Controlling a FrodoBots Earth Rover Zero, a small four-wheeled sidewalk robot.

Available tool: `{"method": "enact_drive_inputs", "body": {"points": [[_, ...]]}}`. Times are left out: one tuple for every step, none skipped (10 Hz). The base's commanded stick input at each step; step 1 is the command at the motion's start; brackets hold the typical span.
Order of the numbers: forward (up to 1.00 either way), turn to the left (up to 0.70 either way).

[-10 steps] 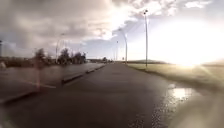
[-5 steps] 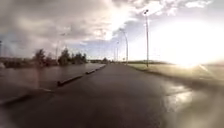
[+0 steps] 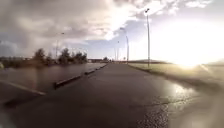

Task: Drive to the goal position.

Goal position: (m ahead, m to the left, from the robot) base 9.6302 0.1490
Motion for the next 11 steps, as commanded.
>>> {"method": "enact_drive_inputs", "body": {"points": [[0.7,0.0],[0.7,0.0],[0.7,0.0],[0.7,0.0],[0.7,0.0],[0.7,0.0],[0.7,0.0],[0.7,0.0],[0.7,0.0],[0.7,0.0],[0.7,0.0]]}}
